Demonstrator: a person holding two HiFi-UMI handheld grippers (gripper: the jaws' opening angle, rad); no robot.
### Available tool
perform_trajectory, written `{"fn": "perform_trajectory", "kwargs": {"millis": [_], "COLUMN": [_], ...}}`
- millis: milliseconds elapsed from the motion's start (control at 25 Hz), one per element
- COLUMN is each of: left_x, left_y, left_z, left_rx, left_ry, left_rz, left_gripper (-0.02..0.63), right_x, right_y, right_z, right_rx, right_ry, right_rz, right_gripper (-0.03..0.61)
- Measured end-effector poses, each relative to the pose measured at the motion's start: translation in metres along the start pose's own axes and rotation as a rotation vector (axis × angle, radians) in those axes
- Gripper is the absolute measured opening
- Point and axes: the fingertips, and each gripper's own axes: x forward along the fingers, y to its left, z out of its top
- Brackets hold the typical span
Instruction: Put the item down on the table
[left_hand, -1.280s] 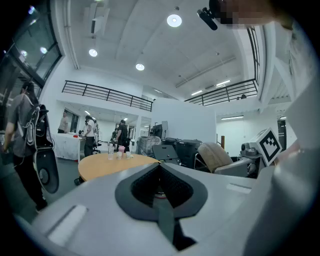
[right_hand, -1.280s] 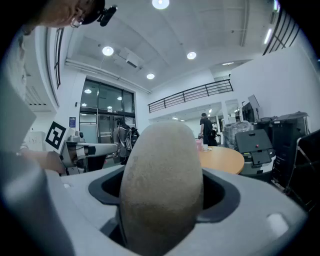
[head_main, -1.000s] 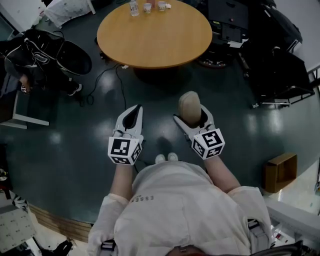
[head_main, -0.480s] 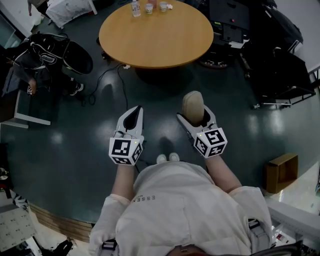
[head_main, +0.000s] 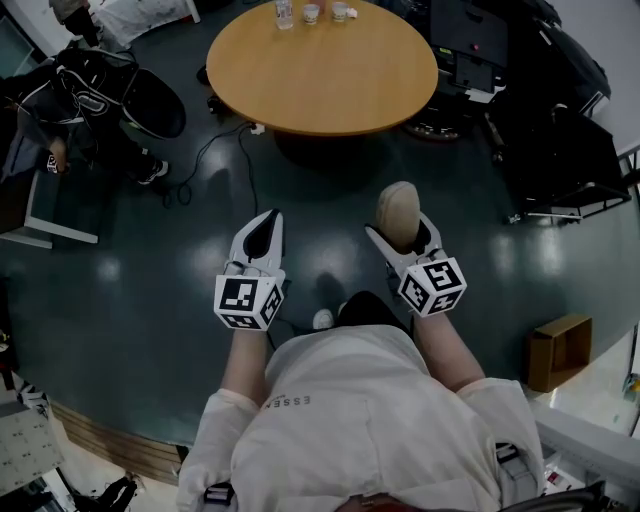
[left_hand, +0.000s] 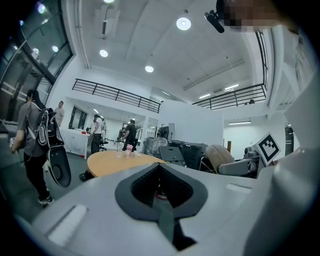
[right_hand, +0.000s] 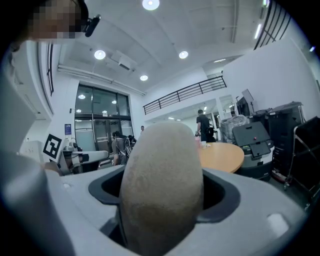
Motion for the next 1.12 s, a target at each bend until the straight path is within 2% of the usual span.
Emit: {"fn": "perform_trajectory", "kwargs": {"millis": [120,400,560,840,960,1120], "left_x": [0.006,0.046,0.101,0.214,0.25,0.296], "left_y": [0.005,0.034,0.048,0.084,0.092,0.104], "left_z": [0.013,-0.001,-0.008,0.013,0.015,0.022], "left_rx": [0.013,0.012,0.014,0.023,0.026,0.016], "left_ry": [0.001,0.013,0.036,0.034,0.047,0.051], "left_rz": [0.01,0.046,0.05,0.063,0.067,0.085], "left_gripper": [0.009,0.009,0.009,0.009,0.009,0.009], "right_x": [0.009,0.06,0.103,0.189,0.219,0.256], "right_y": [-0.005,-0.032,-0.071,-0.141,-0.167,-0.198], "right_z": [0.011,0.01,0.018,0.044,0.045,0.065], "right_rx": [0.004,-0.032,-0.011,-0.013,-0.039,-0.046], "right_ry": [0.003,0.033,0.032,0.052,0.095,0.087], "right_rz": [0.0,0.037,0.049,0.072,0.092,0.1], "right_gripper": [0.391,0.391,0.391,0.391,0.391,0.391]}}
